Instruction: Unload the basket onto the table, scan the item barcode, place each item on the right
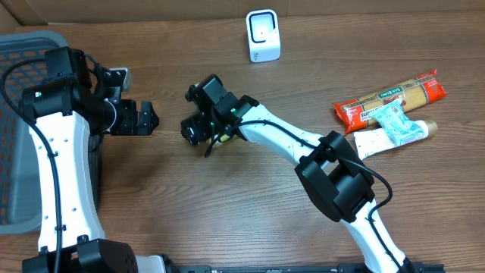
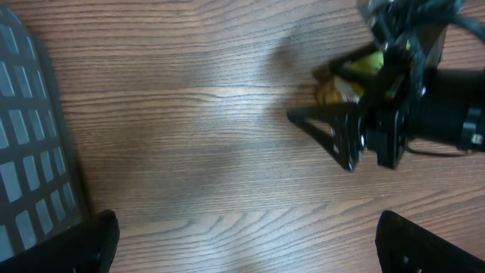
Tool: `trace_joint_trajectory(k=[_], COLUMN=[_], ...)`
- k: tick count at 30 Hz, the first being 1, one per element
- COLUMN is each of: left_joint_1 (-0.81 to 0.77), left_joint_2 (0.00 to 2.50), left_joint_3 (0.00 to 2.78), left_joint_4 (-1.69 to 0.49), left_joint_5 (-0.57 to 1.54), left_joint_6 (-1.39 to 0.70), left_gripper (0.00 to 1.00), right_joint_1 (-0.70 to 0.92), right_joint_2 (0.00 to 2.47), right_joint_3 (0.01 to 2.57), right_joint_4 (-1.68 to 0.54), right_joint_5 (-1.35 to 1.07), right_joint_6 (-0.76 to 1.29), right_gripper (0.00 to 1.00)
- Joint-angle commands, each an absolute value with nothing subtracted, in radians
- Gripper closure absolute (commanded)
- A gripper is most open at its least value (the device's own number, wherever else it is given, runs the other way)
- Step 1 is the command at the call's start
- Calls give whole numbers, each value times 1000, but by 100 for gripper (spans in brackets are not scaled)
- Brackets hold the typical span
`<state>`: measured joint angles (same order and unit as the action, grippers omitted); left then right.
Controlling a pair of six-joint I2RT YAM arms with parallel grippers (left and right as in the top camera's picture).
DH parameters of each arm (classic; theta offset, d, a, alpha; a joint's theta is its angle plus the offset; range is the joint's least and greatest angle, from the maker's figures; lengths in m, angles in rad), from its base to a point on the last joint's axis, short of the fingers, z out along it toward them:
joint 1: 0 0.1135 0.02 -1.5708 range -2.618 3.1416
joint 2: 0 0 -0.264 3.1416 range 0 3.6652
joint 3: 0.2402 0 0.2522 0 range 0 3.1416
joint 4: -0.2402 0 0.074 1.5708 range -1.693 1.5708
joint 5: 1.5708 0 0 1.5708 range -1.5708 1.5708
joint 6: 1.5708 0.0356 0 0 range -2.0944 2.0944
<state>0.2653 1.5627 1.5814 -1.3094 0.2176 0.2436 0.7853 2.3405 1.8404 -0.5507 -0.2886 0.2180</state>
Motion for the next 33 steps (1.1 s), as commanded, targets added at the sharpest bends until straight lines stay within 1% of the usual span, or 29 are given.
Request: trace_joint_trajectory(k=[1, 4, 6, 9, 12, 16, 21, 25, 26, 29, 33], left_joint_1=[263, 263, 263, 263, 263, 263, 263, 263, 263, 263, 263], left_joint_2=[1556, 1556, 1556, 1556, 1556, 1556, 1556, 1556, 1556, 1556, 1556], left_joint_3=[1586, 1586, 1586, 1586, 1586, 1586, 1586, 1586, 1586, 1586, 1586], left_joint_4=[-1308, -1308, -1308, -1308, -1308, -1308, -1308, -1308, -1308, -1308, -1308], left_joint_5=[233, 233, 233, 233, 233, 233, 233, 233, 233, 233, 233], left_joint_6=[266, 266, 266, 266, 266, 266, 266, 266, 266, 266, 266], left_gripper=[0, 1, 0, 1, 0, 0, 0, 1, 0, 1, 0], right_joint_1=[775, 741, 702, 648, 590, 540, 576, 634, 651, 669, 672], right_joint_2=[2318, 2293, 2281, 2278, 2276, 2251, 2223, 2212, 2208, 2197, 2189], right_joint_3=[1876, 1939, 1994, 2047, 2077, 2090, 2090, 2090, 2090, 2090, 2089], right_joint_4=[-678, -906, -1087, -1254, -1346, -1392, -1430, -1478, -1499, -1522, -1536], right_joint_5=[-382, -384, -372, -306, -286, -257, -39, 201, 261, 310, 322], right_joint_6=[212, 177, 104, 96, 80, 16, 15, 106, 145, 212, 241], right_gripper=[13, 13, 12, 12, 12, 13, 13, 13, 15, 21, 20])
